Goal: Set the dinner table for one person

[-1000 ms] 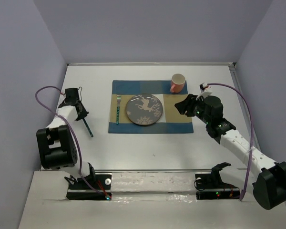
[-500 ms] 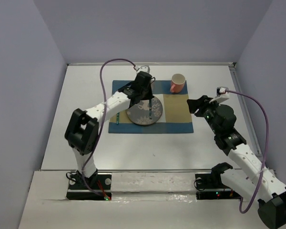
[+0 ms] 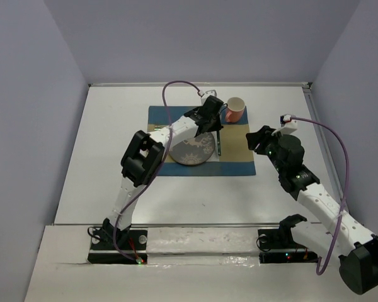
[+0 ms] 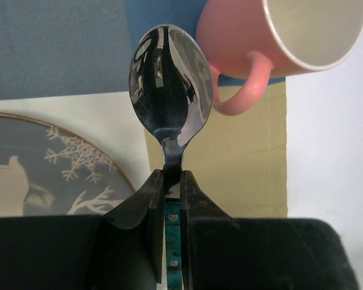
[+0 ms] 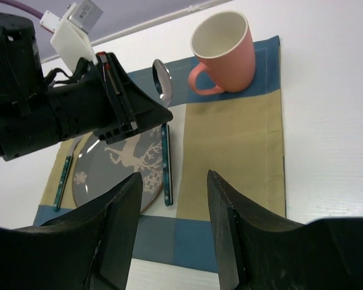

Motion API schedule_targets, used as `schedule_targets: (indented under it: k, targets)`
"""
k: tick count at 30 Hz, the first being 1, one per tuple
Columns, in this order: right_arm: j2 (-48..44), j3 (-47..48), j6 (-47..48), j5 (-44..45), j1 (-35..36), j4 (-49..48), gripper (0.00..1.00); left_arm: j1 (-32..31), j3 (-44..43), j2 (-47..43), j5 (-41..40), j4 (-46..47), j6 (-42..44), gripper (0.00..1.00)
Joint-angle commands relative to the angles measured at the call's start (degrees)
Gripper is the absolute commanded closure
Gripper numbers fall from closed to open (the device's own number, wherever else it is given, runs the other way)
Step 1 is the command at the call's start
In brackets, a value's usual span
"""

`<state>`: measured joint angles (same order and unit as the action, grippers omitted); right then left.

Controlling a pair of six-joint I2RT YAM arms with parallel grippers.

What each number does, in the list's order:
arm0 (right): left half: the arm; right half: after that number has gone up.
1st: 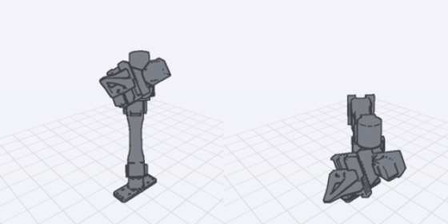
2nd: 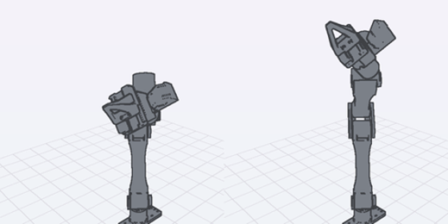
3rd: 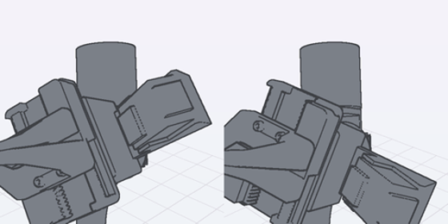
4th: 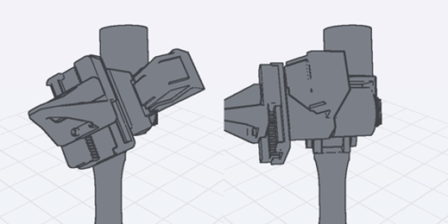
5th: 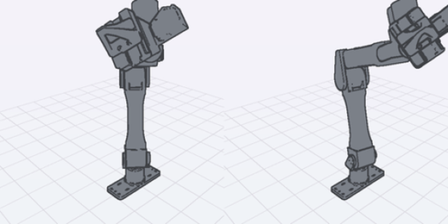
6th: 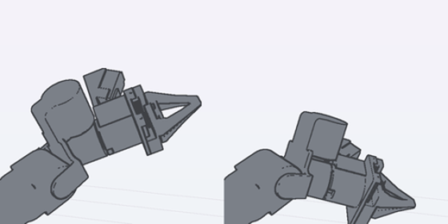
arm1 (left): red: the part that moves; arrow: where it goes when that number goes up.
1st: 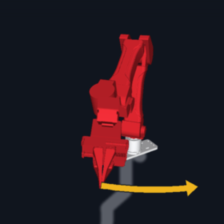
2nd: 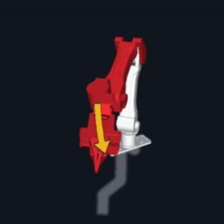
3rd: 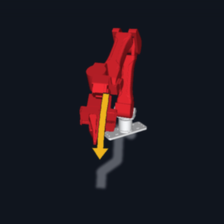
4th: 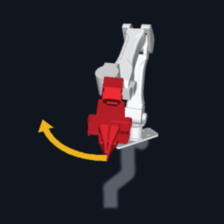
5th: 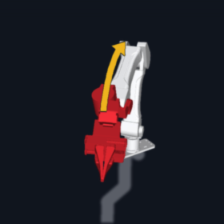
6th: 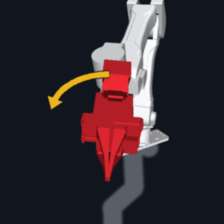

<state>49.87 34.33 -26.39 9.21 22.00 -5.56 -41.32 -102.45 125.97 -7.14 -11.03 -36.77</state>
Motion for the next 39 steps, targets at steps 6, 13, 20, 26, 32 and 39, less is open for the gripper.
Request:
schedule_targets:
  k: [6,13,20,26,32,39]
  targets:
    - [0.3,0.7,0.5,-0.2,0.2,-2.2,0.48,-1.8,-9.3,3.9,0.3,-0.6,-3.1,1.00]
    - [0.6,0.8,0.5,-0.9,0.2,-2.3,0.48,-2.5,-7.5,4.9,-0.2,-0.4,-4.4,1.00]
    - [0.4,0.8,0.6,-0.9,0.2,-2.3,0.48,-2.4,-9.9,7.5,-1.0,-2.2,-3.7,1.00]
    - [0.8,0.9,0.6,-1.1,0.2,-2.2,0.48,-2.4,-13.1,9.8,-2.4,-5.7,-2.4,1.00]
    - [0.7,0.8,0.6,-1.1,0.2,-2.2,0.48,-2.1,-16.5,12.1,-2.7,-7.8,-1.4,1.00]
    - [1.3,1.0,0.6,-1.1,0.2,-2.2,0.48,-2.1,-17.1,12.4,-4.0,-8.4,-0.9,0.78]
